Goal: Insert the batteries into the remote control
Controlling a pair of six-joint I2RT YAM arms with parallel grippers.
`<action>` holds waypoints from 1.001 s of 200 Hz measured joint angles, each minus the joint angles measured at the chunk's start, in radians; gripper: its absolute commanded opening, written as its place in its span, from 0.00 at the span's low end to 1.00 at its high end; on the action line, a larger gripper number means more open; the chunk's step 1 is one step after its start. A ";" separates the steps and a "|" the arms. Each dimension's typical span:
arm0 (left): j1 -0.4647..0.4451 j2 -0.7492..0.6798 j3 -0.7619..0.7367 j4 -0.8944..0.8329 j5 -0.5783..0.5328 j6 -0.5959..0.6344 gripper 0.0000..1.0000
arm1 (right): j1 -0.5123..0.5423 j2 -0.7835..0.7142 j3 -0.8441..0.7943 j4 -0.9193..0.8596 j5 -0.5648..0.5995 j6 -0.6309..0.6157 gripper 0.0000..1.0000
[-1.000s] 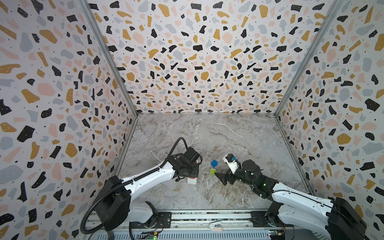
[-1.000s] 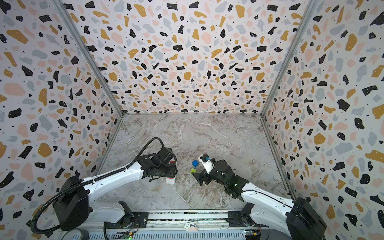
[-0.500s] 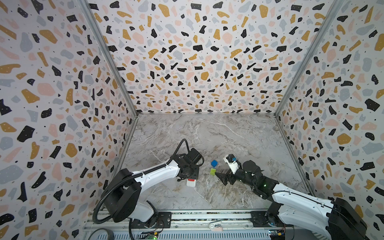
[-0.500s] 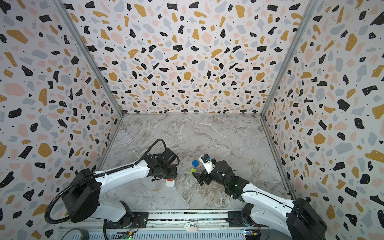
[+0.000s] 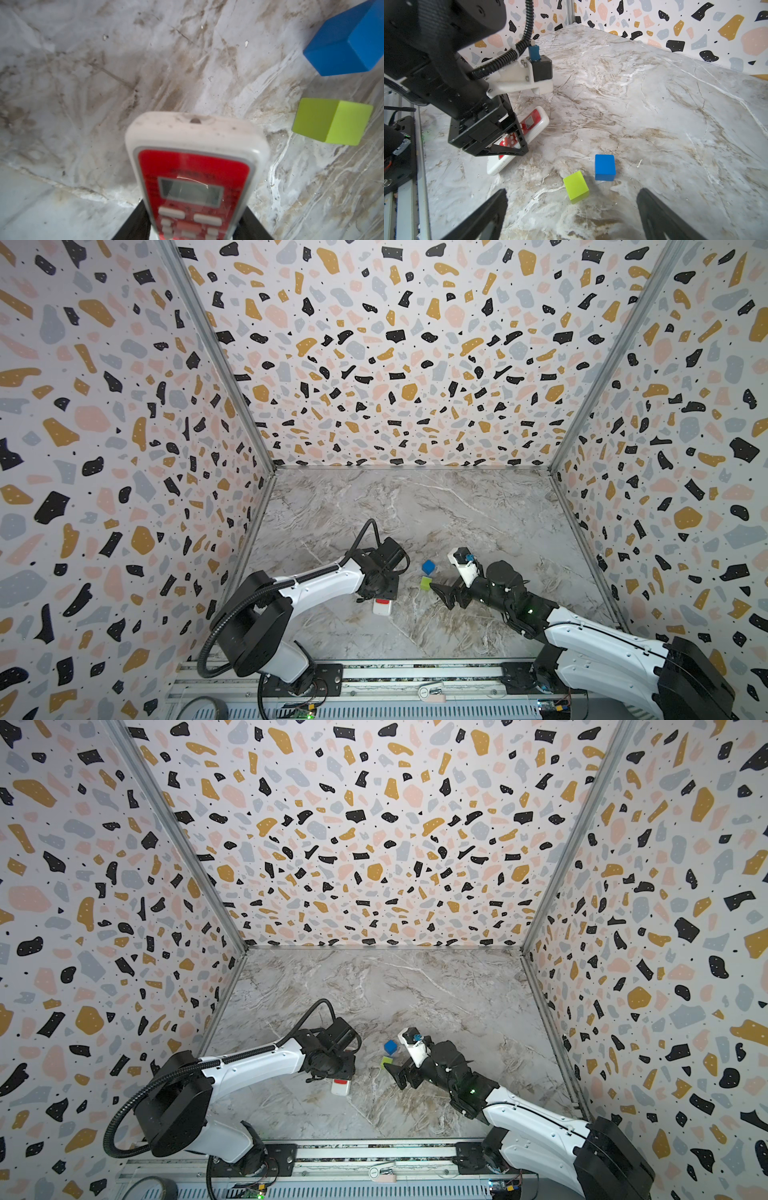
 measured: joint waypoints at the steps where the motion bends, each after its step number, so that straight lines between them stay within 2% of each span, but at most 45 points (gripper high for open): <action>1: 0.000 0.000 0.000 0.000 0.000 0.000 0.37 | 0.000 0.000 0.000 0.000 0.000 0.000 0.99; 126: 0.000 0.052 -0.008 0.051 -0.017 0.001 0.63 | 0.000 0.000 0.000 0.006 -0.005 0.000 0.99; 200: 0.001 0.057 -0.009 0.063 -0.026 0.007 0.95 | 0.000 -0.002 0.000 -0.002 0.011 0.000 0.99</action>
